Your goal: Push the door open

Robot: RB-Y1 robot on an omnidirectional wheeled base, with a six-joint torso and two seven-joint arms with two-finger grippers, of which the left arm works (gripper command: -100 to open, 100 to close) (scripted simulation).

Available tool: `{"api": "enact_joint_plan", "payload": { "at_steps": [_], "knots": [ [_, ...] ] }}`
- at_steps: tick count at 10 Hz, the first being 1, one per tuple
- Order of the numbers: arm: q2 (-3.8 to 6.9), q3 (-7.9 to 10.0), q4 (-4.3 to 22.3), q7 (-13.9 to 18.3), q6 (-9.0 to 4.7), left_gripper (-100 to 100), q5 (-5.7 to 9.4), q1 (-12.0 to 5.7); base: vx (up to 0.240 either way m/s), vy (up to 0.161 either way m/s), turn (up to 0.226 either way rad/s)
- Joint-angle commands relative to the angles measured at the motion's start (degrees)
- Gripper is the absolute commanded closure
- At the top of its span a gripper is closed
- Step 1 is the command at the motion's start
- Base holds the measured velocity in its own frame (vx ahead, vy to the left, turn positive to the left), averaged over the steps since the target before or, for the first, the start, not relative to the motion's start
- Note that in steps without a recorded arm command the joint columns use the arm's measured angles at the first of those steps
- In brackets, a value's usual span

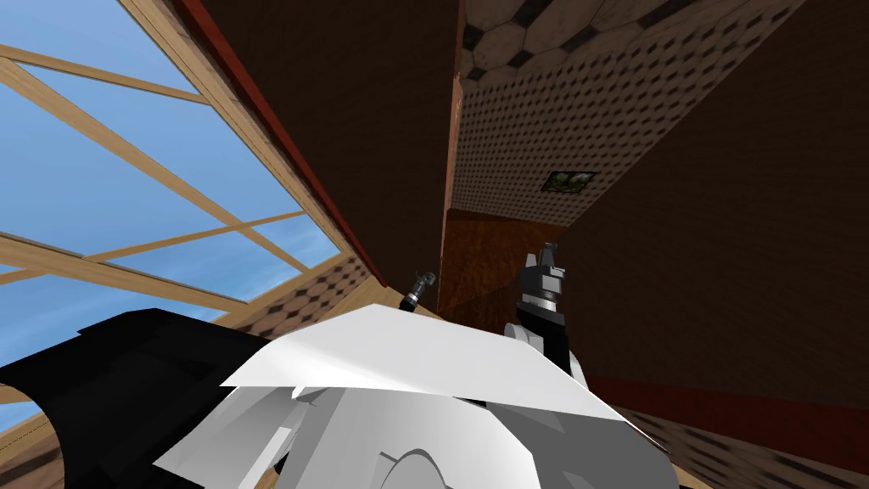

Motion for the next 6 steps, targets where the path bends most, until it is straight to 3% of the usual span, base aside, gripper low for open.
{"api": "enact_joint_plan", "payload": {
  "at_steps": [1, 6],
  "knots": [
    [0.28, 1.12, -0.5, -0.3, -0.11, 100, 0.39, -0.48, 0.146, -0.075, 0.051],
    [0.60, 4.42, 0.7, -1.4, -0.10, 100, 1.58, -1.47, 0.176, -0.093, 0.052]
  ]
}}
